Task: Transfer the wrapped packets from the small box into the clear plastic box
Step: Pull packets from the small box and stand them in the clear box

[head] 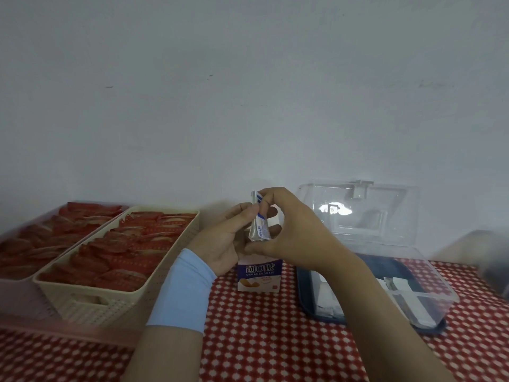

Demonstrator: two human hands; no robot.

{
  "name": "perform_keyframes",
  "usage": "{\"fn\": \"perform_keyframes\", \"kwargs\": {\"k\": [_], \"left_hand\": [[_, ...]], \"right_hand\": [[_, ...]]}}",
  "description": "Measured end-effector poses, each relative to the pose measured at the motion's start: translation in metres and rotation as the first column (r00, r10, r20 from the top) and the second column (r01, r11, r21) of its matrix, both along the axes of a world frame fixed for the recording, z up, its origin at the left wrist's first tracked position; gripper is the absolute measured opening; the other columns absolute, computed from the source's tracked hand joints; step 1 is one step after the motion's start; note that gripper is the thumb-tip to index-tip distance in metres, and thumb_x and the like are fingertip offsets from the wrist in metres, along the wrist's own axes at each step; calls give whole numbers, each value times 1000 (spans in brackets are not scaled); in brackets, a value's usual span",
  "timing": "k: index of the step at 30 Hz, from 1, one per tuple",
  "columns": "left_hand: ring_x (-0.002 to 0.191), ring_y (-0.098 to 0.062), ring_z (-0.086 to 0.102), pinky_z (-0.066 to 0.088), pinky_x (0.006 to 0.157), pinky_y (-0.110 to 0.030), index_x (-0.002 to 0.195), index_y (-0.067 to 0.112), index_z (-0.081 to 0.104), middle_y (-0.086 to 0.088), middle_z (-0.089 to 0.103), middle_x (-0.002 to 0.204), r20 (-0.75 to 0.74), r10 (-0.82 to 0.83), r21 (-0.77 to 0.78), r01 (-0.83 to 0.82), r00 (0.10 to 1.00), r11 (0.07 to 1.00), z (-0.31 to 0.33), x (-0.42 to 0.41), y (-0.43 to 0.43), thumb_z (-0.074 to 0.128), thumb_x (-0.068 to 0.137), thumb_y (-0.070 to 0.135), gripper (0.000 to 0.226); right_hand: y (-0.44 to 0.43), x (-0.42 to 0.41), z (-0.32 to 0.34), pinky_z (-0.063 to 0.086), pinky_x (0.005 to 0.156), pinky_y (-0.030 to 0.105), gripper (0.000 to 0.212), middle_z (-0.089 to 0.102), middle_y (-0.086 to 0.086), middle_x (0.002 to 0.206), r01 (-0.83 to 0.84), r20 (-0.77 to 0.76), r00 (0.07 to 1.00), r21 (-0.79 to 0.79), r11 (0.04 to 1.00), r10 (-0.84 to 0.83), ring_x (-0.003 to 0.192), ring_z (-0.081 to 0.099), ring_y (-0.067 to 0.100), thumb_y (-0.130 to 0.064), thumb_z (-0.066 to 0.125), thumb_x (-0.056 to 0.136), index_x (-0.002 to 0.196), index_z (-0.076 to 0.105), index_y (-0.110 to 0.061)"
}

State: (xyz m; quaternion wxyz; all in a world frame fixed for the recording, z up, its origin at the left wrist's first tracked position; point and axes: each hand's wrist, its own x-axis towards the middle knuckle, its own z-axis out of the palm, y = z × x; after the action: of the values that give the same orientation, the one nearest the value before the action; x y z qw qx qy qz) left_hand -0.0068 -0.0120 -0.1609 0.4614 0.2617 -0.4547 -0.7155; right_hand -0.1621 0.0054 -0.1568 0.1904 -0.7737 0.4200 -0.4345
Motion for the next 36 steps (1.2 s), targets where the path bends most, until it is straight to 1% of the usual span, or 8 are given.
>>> {"fn": "perform_keyframes", "kwargs": {"k": [3,6,11,16,21,24,28,36], "left_hand": [[93,-29,72,61,72,-35,133,-8,50,-18,67,126,-3,14,-2,-14,1000,1000,-3,0,-2,63,85,25,60],[81,-24,68,55,63,-31,114,4,58,-16,66,98,20,3,-12,-3,1000,1000,-5,1,-4,64,83,27,38],[68,-18,64,54,56,-25,114,6,53,-10,60,82,21,-39,-49,40,999,998,-5,1,-3,61,86,25,35],[77,-20,64,57,63,-27,114,6,56,-16,59,94,29,-49,-66,51,998,997,-7,0,-3,64,83,27,38],[97,-31,69,59,83,-41,129,-6,52,-21,66,116,55,-72,-64,76,996,995,-9,8,-6,66,87,24,53],[82,-22,73,62,67,-34,130,-9,51,-14,74,98,107,-99,-104,110,989,989,-11,13,-5,58,85,18,53],[70,-20,74,60,61,-28,119,-1,56,-11,75,89,137,-159,-98,173,978,980,-11,12,-2,55,83,18,41],[81,-25,74,62,72,-32,125,-2,54,-11,75,101,265,-172,-120,210,949,970,-7,4,0,54,90,22,42]], "right_hand": [[1,0,0,59,81,25,59,51,-15,126,-12,-44,999,-7,1000,12,107,60,1,-29,96,59,96,51,-27],[-1,3,-2,59,80,25,57,52,-13,130,25,-68,997,-46,999,-28,108,57,-3,-32,95,60,88,46,-31],[-3,5,-5,58,74,37,64,56,-8,108,29,-91,995,-93,995,-37,98,61,11,-37,97,54,93,51,-17],[0,9,-3,57,79,39,71,54,-8,110,56,-129,989,-85,995,-66,99,60,13,-44,97,51,101,52,-20],[4,-7,6,59,87,42,66,63,-5,117,-124,34,992,218,968,119,109,64,12,-26,97,57,104,51,-27],[3,-16,9,54,95,45,50,70,-4,107,-139,150,983,222,965,107,103,67,16,-16,87,75,113,54,-22],[3,-21,14,57,79,27,26,70,-7,80,-111,271,962,277,954,33,79,68,8,-4,62,95,120,63,-14],[6,-30,18,50,66,13,11,69,-11,63,-29,154,988,317,948,-21,67,66,2,-7,62,97,92,70,-2]]}}
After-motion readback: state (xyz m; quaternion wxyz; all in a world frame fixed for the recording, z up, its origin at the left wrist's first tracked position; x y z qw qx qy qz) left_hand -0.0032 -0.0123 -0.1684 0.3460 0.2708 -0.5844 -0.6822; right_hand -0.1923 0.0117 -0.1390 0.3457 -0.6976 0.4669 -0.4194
